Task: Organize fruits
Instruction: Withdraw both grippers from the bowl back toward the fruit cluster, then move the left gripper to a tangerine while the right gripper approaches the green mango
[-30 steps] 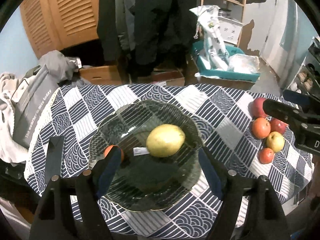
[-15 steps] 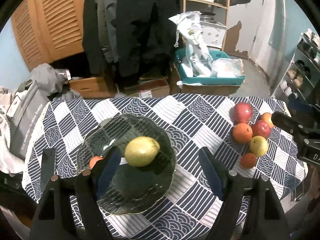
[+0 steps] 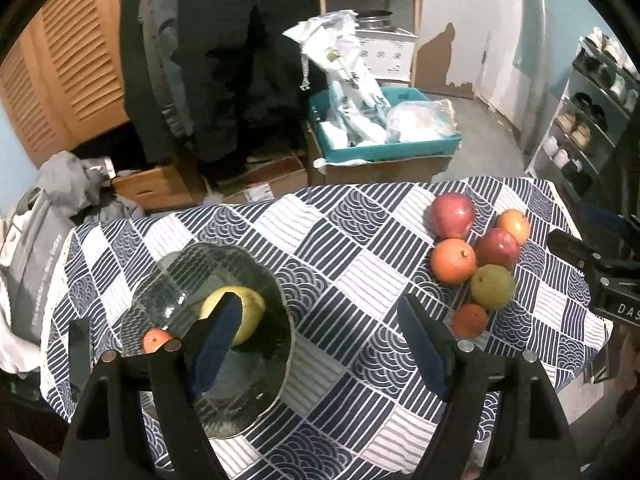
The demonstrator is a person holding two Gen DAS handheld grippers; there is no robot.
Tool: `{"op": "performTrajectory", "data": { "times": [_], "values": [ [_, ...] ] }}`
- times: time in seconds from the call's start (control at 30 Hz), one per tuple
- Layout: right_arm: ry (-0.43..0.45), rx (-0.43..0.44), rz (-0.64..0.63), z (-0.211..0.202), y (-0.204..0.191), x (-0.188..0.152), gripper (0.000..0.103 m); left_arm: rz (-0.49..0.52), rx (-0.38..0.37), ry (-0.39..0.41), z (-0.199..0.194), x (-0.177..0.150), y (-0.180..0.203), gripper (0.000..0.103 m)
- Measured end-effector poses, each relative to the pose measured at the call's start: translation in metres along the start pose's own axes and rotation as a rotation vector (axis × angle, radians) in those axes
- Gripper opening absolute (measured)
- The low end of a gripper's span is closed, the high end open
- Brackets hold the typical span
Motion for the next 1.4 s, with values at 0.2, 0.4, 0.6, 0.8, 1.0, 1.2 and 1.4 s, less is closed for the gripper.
{"op": "performTrajectory", "data": {
  "times": [0.2, 0.4, 0.6, 0.8, 1.0, 1.2, 1.4],
  "values": [
    [-0.014, -0.014, 0.035, 0.003, 0.025, -0.014, 0.085, 0.043, -0.005, -0.012, 0.007, 0.003, 0.024, 0.081],
    [-0.042, -0.023, 0.058, 0.011, 0.042, -0.028, 0.085, 0.07, -0.007, -0.029, 0.016, 0.003, 0.041, 0.081],
    [-0.074, -0.018, 0.057, 0.024, 0.047, -0.039, 0.085, 0.085, -0.006, -0.046, 0.029, 0.001, 0.05, 0.081],
    [-0.152, 0.005, 0.052, 0.055, 0.043, -0.055, 0.085, 0.102, 0.009, -0.081, 0.057, -0.006, 0.056, 0.081],
    [-0.224, 0.048, 0.069, 0.09, 0.038, -0.07, 0.085, 0.092, 0.01, -0.115, 0.083, -0.012, 0.059, 0.081],
    [-0.282, 0.055, 0.068, 0.115, 0.033, -0.082, 0.085, 0.084, 0.006, -0.135, 0.104, -0.014, 0.058, 0.081],
    [-0.317, 0.072, 0.083, 0.131, 0.029, -0.09, 0.085, 0.068, -0.014, -0.161, 0.117, -0.019, 0.06, 0.081]
  ]
}}
Point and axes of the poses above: each gripper's, at about its wrist camera, not at the fingertips, and z roughly the way its jaws point, y to its right, x to its top, the point moved 10 cm from there along z, roughly the way its jaws point, and after that the axes turned 1 degree about x, right-handed, at the moved point
